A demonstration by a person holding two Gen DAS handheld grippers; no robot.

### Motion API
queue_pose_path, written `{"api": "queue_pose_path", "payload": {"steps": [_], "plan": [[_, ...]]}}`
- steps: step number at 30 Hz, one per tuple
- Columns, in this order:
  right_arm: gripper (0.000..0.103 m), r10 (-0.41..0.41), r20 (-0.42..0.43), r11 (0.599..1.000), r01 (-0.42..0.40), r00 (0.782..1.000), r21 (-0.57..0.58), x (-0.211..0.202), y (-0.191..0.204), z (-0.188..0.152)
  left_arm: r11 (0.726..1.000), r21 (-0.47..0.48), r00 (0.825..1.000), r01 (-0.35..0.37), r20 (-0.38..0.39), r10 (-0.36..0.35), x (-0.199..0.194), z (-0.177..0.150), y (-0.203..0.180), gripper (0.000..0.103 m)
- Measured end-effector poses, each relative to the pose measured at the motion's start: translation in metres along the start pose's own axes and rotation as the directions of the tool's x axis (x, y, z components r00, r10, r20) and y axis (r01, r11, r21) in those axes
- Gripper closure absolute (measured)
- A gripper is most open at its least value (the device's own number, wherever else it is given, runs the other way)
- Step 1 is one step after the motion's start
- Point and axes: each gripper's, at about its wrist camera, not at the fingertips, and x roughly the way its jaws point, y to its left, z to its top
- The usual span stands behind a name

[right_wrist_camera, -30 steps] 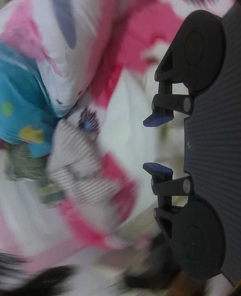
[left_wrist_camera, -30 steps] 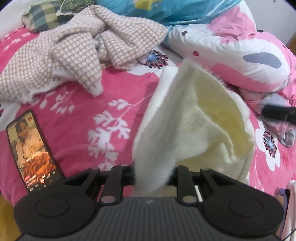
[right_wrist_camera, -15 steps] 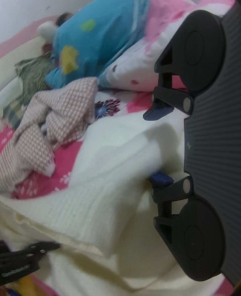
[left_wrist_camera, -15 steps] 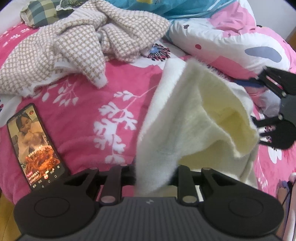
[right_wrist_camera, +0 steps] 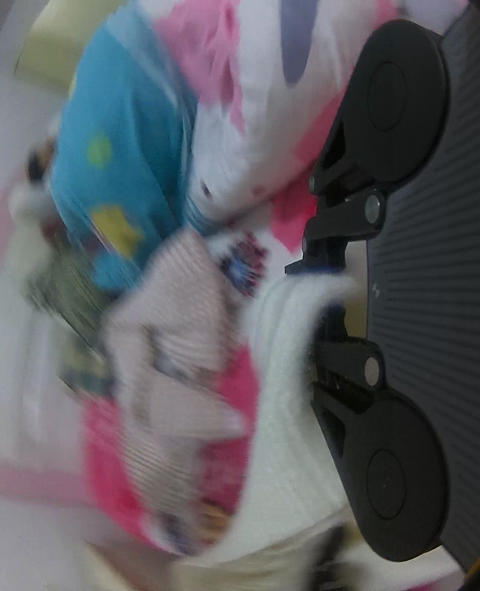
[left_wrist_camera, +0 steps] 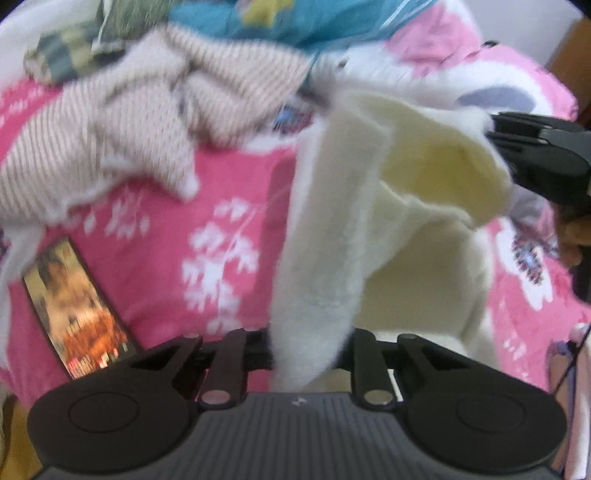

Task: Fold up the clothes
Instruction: 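Lift the cream sweater with both tools and shake it out in the air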

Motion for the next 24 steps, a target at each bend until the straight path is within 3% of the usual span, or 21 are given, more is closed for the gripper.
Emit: {"api": "queue_pose_path", "payload": {"steps": [5, 9, 16, 24], "plan": [[0.094, -0.137, 0.076, 0.961, 0.114, 0.988, 0.252, -0.049, -0.024, 0.028, 0.995, 0.091, 0.990, 0.041, 0.133, -0.053, -0.062, 0.030, -0.032, 0.086], [0.094, -0.252, 0.122, 0.895, 0.183, 0.960, 0.407, -0.105, -0.050, 0.044, 0.982, 0.178, 0.964, 0.064, 0.242, -0.106, -0.112, 0.054, -0.063, 0.086], [0.094, -0.423, 0.191, 0.846, 0.311, 0.886, 0.433, -0.232, -0.068, 0.087, 0.949, 0.302, 0.887, 0.086, 0.410, -0.211, -0.199, 0.093, -0.104, 0.086], [0.094, -0.537, 0.259, 0.805, 0.395, 0.803, 0.443, -0.360, -0.053, 0.128, 0.886, 0.441, 0.784, 0.143, 0.496, -0.373, -0.289, 0.132, -0.133, 0.087]]}}
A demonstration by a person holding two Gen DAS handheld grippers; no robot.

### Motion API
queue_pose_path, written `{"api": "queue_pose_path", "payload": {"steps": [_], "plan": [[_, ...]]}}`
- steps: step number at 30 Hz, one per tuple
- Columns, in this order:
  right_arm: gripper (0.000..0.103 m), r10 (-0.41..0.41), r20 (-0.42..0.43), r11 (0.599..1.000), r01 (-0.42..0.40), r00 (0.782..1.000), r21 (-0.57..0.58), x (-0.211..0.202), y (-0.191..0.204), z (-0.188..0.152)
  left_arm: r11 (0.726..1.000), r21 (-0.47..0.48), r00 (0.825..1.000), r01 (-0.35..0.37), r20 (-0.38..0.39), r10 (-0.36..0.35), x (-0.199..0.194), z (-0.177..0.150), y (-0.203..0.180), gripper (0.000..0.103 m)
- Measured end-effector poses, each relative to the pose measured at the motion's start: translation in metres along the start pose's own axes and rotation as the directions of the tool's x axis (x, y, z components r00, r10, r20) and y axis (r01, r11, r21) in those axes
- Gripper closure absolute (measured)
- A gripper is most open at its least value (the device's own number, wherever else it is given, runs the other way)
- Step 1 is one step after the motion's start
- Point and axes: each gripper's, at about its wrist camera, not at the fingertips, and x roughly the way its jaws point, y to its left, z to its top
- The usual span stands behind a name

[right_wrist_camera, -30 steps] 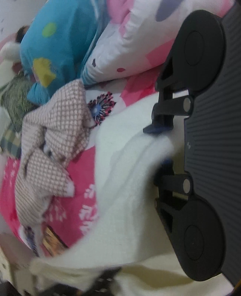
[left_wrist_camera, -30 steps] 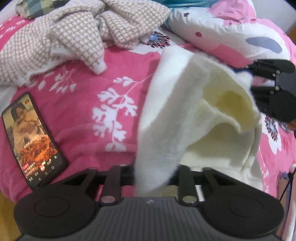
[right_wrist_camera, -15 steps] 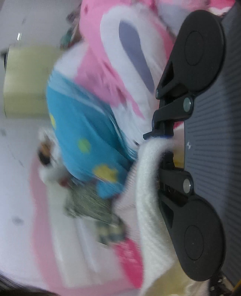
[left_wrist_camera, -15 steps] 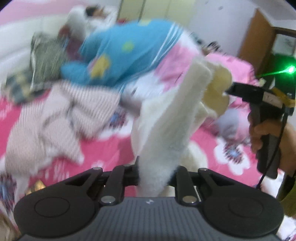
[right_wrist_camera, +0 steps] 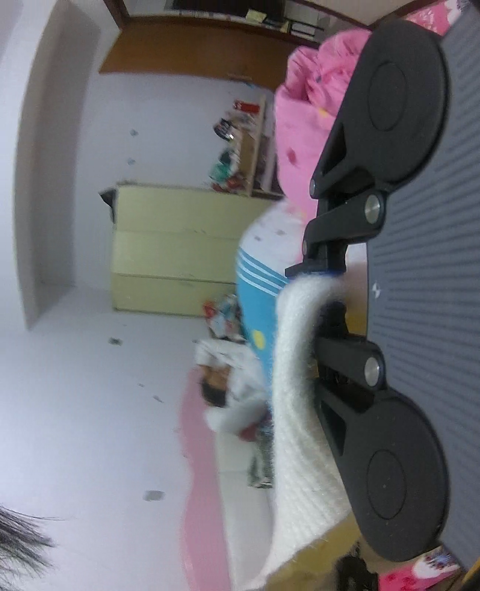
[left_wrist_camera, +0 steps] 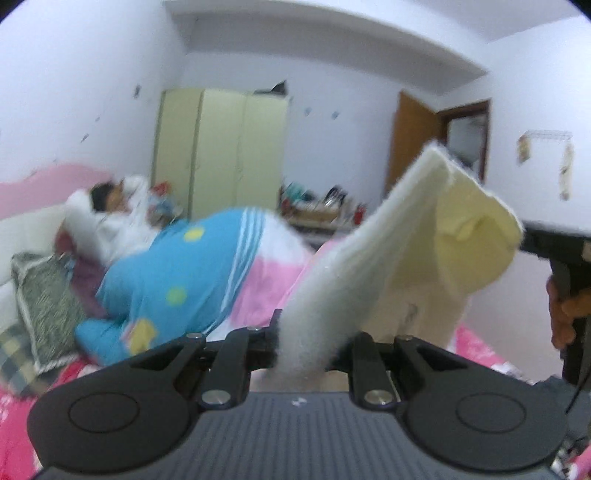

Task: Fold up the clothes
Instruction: 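Lift the cream sweater with both tools and shake it out in the air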

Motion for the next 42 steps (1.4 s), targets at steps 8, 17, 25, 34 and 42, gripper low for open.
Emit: {"api": "queue_pose_path", "payload": {"steps": [8, 17, 25, 34, 42], "plan": [[0.094, -0.050, 0.073, 0.999, 0.049, 0.996, 0.003, -0.089, -0.006, 0.039, 0.991, 0.085, 0.990, 0.101, 0.089, -0.108, -0.034, 0.052, -0.021, 0.087], [0.094, -0.049, 0.025, 0.994, 0.047, 0.998, 0.101, -0.127, -0.005, 0.037, 0.982, 0.067, 0.984, 0.178, -0.021, -0.177, -0.028, 0.051, -0.019, 0.087], [0.094, -0.045, -0.222, 0.956, 0.107, 0.974, 0.273, -0.043, -0.024, -0.018, 0.976, -0.039, 0.943, 0.215, -0.253, -0.218, 0.084, 0.011, 0.015, 0.087], [0.094, 0.075, -0.446, 0.932, 0.096, 0.892, 0.350, 0.152, -0.075, -0.160, 0.990, -0.025, 0.856, 0.142, -0.499, -0.135, 0.315, -0.127, 0.053, 0.082], [0.075, 0.042, -0.731, 0.879, 0.322, 0.682, 0.351, 0.339, -0.120, -0.384, 0.999, 0.042, 0.772, -0.017, -0.634, 0.040, 0.460, -0.305, 0.074, 0.058]]}}
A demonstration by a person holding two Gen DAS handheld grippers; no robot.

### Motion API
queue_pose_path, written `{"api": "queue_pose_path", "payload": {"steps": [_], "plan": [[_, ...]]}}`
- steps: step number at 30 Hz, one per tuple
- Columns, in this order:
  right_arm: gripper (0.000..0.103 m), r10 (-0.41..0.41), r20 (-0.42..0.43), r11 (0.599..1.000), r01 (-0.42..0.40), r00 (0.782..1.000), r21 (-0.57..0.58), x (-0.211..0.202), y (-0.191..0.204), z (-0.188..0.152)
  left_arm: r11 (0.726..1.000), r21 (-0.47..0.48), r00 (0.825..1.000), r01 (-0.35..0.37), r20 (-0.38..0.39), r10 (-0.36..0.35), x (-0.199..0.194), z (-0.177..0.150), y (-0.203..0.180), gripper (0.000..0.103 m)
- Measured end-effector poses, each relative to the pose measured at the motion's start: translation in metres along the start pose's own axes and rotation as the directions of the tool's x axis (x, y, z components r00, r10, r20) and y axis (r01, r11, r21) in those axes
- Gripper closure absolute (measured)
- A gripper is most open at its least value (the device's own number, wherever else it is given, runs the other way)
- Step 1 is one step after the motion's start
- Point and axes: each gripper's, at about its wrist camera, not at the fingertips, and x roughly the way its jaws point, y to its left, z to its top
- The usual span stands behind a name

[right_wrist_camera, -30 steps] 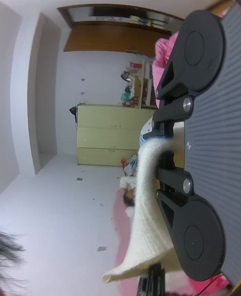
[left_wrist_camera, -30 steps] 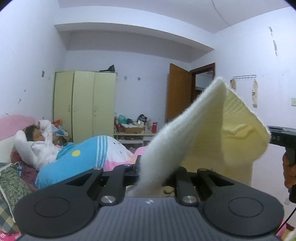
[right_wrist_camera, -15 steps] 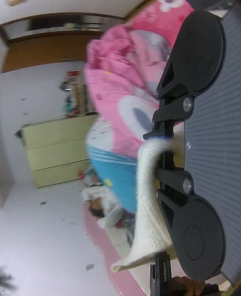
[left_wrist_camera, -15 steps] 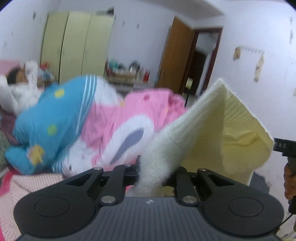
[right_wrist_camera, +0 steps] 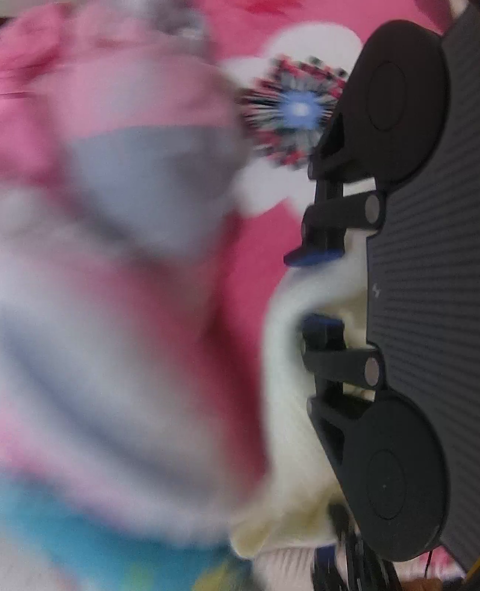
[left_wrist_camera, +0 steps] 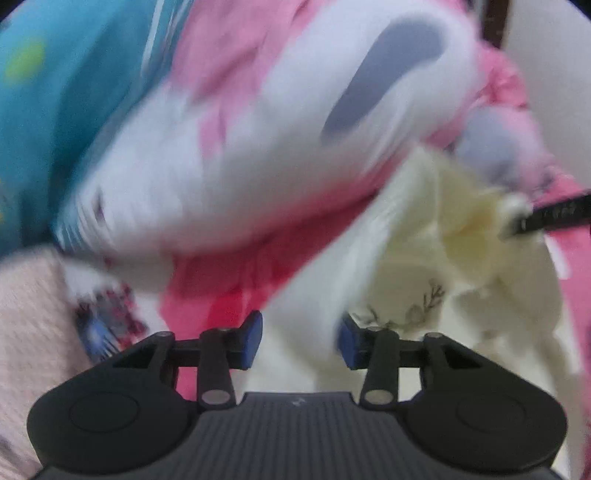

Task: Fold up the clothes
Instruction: 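Lower the sweater flat onto the bedspread and open both tools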

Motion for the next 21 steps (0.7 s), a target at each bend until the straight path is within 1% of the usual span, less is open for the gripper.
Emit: {"api": "queue_pose_path", "payload": {"steps": [1, 2, 4, 7, 10, 12, 13, 15, 17, 18, 19, 20, 21], "plan": [[0.070, -0.016, -0.024, 1.000, 0.017, 1.000, 0.022, 0.020, -0.007, -0.006, 0.999, -0.049, 1.000, 0.009, -0.011, -0.009, 0.011, -0.004, 0.006, 0.058], [0.064, -0.018, -0.025, 0.999, 0.019, 1.000, 0.036, 0.031, -0.012, -0.013, 0.997, -0.071, 1.000, 0.011, 0.002, -0.011, 0.012, -0.006, 0.010, 0.055], [0.056, -0.002, 0.041, 1.000, 0.001, 0.999, 0.005, 0.023, -0.013, -0.026, 0.995, -0.103, 0.999, 0.012, 0.038, -0.008, 0.011, -0.010, 0.018, 0.052], [0.053, 0.017, 0.143, 0.998, -0.009, 0.990, -0.056, -0.008, -0.011, -0.042, 0.991, -0.137, 0.995, 0.004, 0.096, 0.009, -0.011, -0.014, 0.031, 0.049], [0.049, 0.031, 0.214, 0.997, -0.016, 0.976, -0.070, -0.040, -0.015, -0.045, 0.976, -0.216, 0.991, 0.005, 0.134, 0.025, -0.053, -0.023, 0.050, 0.046], [0.048, 0.036, 0.254, 0.999, -0.029, 0.966, -0.034, -0.062, -0.024, -0.041, 0.968, -0.250, 0.987, -0.004, 0.157, 0.044, -0.089, -0.033, 0.063, 0.044], [0.047, 0.045, 0.275, 0.999, -0.045, 0.960, -0.009, -0.073, -0.029, -0.037, 0.964, -0.266, 0.984, -0.008, 0.168, 0.054, -0.107, -0.039, 0.069, 0.041], [0.046, 0.067, 0.305, 0.995, -0.087, 0.950, 0.051, -0.092, -0.035, -0.034, 0.957, -0.289, 0.981, -0.015, 0.183, 0.071, -0.143, -0.054, 0.078, 0.040], [0.046, 0.154, 0.288, 0.976, -0.191, 0.945, 0.104, -0.101, -0.039, -0.037, 0.949, -0.316, 0.980, -0.016, 0.183, 0.077, -0.176, -0.066, 0.083, 0.038], [0.046, 0.221, 0.259, 0.959, -0.257, 0.940, 0.116, -0.104, -0.038, -0.040, 0.945, -0.326, 0.982, -0.011, 0.173, 0.072, -0.192, -0.073, 0.082, 0.038], [0.046, 0.306, 0.212, 0.934, -0.335, 0.928, 0.120, -0.107, -0.033, -0.045, 0.942, -0.337, 0.985, -0.006, 0.162, 0.064, -0.208, -0.082, 0.081, 0.038], [0.046, 0.391, 0.157, 0.904, -0.410, 0.907, 0.122, -0.108, -0.025, -0.053, 0.939, -0.344, 0.988, 0.000, 0.147, 0.054, -0.216, -0.089, 0.078, 0.038], [0.046, 0.471, 0.090, 0.870, -0.479, 0.878, 0.119, -0.108, -0.013, -0.065, 0.937, -0.349, 0.990, 0.006, 0.131, 0.043, -0.222, -0.097, 0.076, 0.038]]}}
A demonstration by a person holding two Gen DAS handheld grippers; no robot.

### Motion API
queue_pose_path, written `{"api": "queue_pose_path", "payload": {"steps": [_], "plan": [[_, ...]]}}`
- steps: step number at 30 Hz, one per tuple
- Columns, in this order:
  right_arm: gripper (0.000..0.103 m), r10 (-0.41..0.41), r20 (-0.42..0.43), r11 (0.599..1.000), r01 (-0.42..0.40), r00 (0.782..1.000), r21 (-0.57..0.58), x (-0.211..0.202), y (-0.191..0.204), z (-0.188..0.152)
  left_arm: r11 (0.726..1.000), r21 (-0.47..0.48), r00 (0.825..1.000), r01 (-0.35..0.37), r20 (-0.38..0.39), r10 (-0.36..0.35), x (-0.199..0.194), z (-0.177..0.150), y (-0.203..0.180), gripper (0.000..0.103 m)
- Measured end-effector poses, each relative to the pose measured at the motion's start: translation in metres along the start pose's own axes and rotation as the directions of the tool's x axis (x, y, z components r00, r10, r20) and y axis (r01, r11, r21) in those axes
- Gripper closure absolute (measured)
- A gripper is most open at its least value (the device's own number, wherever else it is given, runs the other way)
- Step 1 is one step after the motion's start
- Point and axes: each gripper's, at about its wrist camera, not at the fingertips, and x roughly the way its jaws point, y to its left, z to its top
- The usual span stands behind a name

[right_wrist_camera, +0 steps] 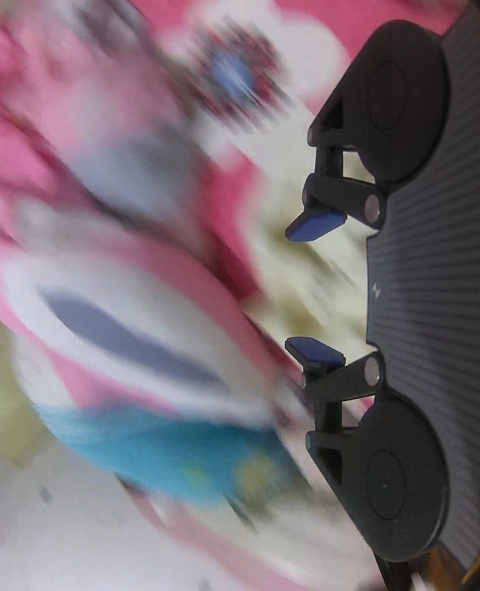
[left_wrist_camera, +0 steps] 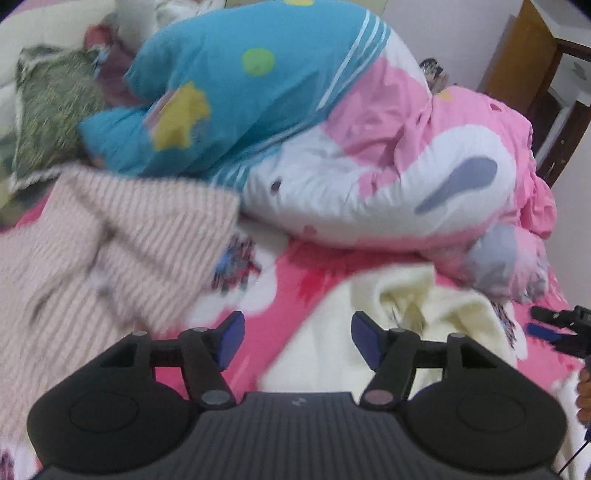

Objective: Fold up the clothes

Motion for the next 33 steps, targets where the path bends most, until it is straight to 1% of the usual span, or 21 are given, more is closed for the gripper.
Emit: {"api": "queue_pose_path", "payload": {"steps": [1, 3, 5, 6, 7, 9, 11, 14, 16, 18, 19, 20, 21, 22, 24, 25, 26, 28, 29, 30, 33], "plan": [[0.046, 0.059, -0.074, 0.998, -0.059, 0.996, 0.002, 0.005, 0.009, -0.016, 1.000, -0.010, 0.999, 0.011, -0.029, -0.011, -0.005, -0.013, 0.001, 0.038], [0.046, 0.120, -0.225, 0.993, -0.118, 0.967, 0.022, 0.019, 0.022, -0.055, 0.999, -0.036, 0.995, 0.024, -0.094, -0.027, -0.012, -0.042, 0.005, 0.038], [0.046, 0.130, -0.370, 0.991, -0.121, 0.920, 0.050, 0.035, 0.030, -0.097, 0.997, -0.069, 0.984, 0.025, -0.174, -0.036, -0.011, -0.075, 0.008, 0.038], [0.046, 0.127, -0.431, 0.992, -0.116, 0.894, 0.053, 0.041, 0.033, -0.117, 0.996, -0.084, 0.978, 0.026, -0.206, -0.043, -0.013, -0.092, 0.010, 0.039], [0.046, 0.105, -0.475, 0.994, -0.100, 0.874, 0.037, 0.045, 0.036, -0.135, 0.995, -0.099, 0.970, 0.027, -0.237, -0.050, -0.015, -0.108, 0.012, 0.039], [0.046, 0.044, -0.540, 0.999, -0.053, 0.841, -0.002, 0.051, 0.038, -0.166, 0.991, -0.130, 0.955, 0.030, -0.290, -0.067, -0.018, -0.137, 0.016, 0.041], [0.047, 0.028, -0.579, 1.000, -0.021, 0.815, 0.018, 0.056, 0.032, -0.190, 0.987, -0.157, 0.938, 0.032, -0.336, -0.084, -0.021, -0.164, 0.018, 0.042], [0.050, 0.101, -0.644, 0.990, -0.014, 0.758, 0.139, 0.059, 0.024, -0.211, 0.989, -0.144, 0.919, 0.039, -0.384, -0.093, -0.027, -0.192, 0.017, 0.043], [0.051, 0.146, -0.675, 0.983, -0.030, 0.723, 0.180, 0.057, 0.027, -0.222, 0.989, -0.135, 0.908, 0.053, -0.405, -0.104, -0.028, -0.205, 0.016, 0.043], [0.063, 0.136, -0.707, 0.987, -0.032, 0.694, 0.158, 0.055, 0.034, -0.235, 0.986, -0.150, 0.901, 0.072, -0.415, -0.129, -0.028, -0.215, 0.017, 0.043], [0.081, 0.128, -0.718, 0.989, -0.031, 0.684, 0.147, 0.057, 0.035, -0.238, 0.986, -0.148, 0.899, 0.075, -0.417, -0.131, -0.028, -0.217, 0.017, 0.043], [0.090, 0.133, -0.723, 0.988, -0.032, 0.678, 0.152, 0.058, 0.035, -0.238, 0.987, -0.145, 0.899, 0.076, -0.419, -0.130, -0.028, -0.220, 0.017, 0.043], [0.093, 0.160, -0.712, 0.983, -0.047, 0.683, 0.176, 0.058, 0.036, -0.234, 0.988, -0.136, 0.901, 0.074, -0.416, -0.125, -0.030, -0.221, 0.018, 0.043], [0.098, 0.211, -0.684, 0.973, -0.086, 0.698, 0.213, 0.056, 0.038, -0.228, 0.989, -0.128, 0.905, 0.076, -0.408, -0.122, -0.032, -0.221, 0.019, 0.043], [0.098, 0.323, -0.607, 0.942, -0.183, 0.726, 0.282, 0.050, 0.047, -0.212, 0.987, -0.131, 0.912, 0.093, -0.387, -0.138, -0.038, -0.219, 0.024, 0.042], [0.098, 0.364, -0.570, 0.926, -0.224, 0.736, 0.302, 0.047, 0.053, -0.203, 0.986, -0.134, 0.915, 0.103, -0.376, -0.147, -0.042, -0.218, 0.026, 0.038], [0.098, 0.382, -0.545, 0.920, -0.253, 0.747, 0.298, 0.046, 0.063, -0.192, 0.985, -0.127, 0.916, 0.120, -0.368, -0.159, -0.044, -0.218, 0.027, 0.034], [0.098, 0.417, -0.505, 0.908, -0.324, 0.756, 0.264, 0.050, 0.084, -0.166, 0.986, -0.097, 0.917, 0.137, -0.364, -0.164, -0.043, -0.216, 0.025, 0.032], [0.098, 0.442, -0.486, 0.897, -0.367, 0.754, 0.247, 0.055, 0.095, -0.152, 0.987, -0.086, 0.918, 0.138, -0.363, -0.160, -0.041, -0.216, 0.024, 0.032], [0.098, 0.474, -0.471, 0.880, -0.415, 0.744, 0.230, 0.062, 0.106, -0.138, 0.987, -0.083, 0.920, 0.139, -0.357, -0.159, -0.038, -0.216, 0.024, 0.032], [0.098, 0.537, -0.471, 0.827, -0.546, 0.700, 0.131, 0.095, 0.149, -0.096, 0.983, -0.118, 0.928, 0.142, -0.330, -0.173, -0.026, -0.215, 0.028, 0.032]]}}
